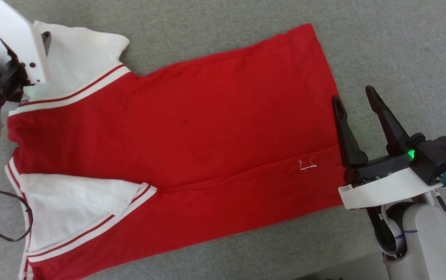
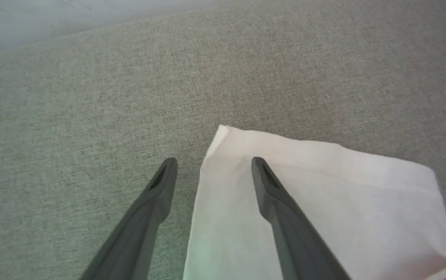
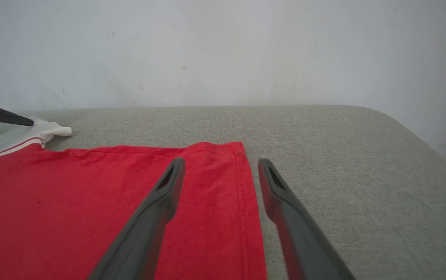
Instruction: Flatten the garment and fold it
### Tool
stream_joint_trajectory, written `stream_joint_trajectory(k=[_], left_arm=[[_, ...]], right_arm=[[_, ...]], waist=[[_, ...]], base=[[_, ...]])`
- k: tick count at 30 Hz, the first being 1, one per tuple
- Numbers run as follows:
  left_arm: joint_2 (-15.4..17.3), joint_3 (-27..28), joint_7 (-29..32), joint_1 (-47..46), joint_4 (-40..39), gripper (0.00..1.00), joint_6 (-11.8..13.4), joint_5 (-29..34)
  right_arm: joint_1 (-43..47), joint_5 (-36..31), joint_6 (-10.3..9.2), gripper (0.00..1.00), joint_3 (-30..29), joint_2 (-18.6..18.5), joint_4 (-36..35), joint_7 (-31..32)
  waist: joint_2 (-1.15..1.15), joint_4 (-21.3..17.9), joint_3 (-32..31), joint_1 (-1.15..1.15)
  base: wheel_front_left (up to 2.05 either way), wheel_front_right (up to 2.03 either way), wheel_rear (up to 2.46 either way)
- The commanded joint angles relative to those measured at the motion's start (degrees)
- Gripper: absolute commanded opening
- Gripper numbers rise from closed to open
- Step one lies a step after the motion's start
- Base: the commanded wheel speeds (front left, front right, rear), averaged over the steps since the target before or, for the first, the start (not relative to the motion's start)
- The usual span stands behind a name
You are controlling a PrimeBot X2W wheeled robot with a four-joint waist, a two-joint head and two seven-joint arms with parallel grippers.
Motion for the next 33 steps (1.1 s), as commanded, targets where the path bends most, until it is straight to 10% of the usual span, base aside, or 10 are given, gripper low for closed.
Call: stream_joint_trajectory(k=[1,5,6,7,15,33], left_arm=[[0.66,0.1,1.04,-0.54,0.02,1.0,0.77,-0.61],[1.62,-0.45,2.3,0.07,-0.59,1.0,1.4,-0.16],[1.76,-0.55,2.5,0.24,-0.81,0.25,1.41,-0.16],[1.85,-0.57,2.65,0.38,-1.0,0.0,1.42,-0.27],[2.35,-0.81,1.51,0.98,-2.93,0.0,0.76,-0.41],[-1.56,-3.36,-4.37,-2.25,-3.73,0.0,-3.39,0.23]], right_arm=[[-1.15,0.36,-0.11,1.0,0.37,0.3,0.35,-0.6],[-1.55,0.38,-0.11,1.0,0.91,0.47,0.88,-0.63],[-1.68,0.35,-0.11,1.0,1.04,0.49,1.01,-0.53],[-1.9,0.31,-0.11,1.0,1.22,0.46,1.17,-0.31],[-11.48,-1.24,-0.11,1.0,0.52,-0.63,2.73,5.92],[-40.49,-3.62,-0.11,1.0,-7.13,1.12,32.61,47.58]], waist=[[0.0,-1.39,1.27,-0.01],[0.0,-1.72,1.52,-0.01],[0.0,-1.74,1.55,-0.01],[0.0,-1.75,1.58,-0.01],[0.0,-1.33,1.74,-0.01],[0.0,4.96,3.27,-0.01]], base=[[0.0,0.0,0.0],[0.0,0.0,0.0],[0.0,0.0,0.0],[0.0,0.0,0.0],[0.0,0.0,0.0],[0.0,0.0,0.0]])
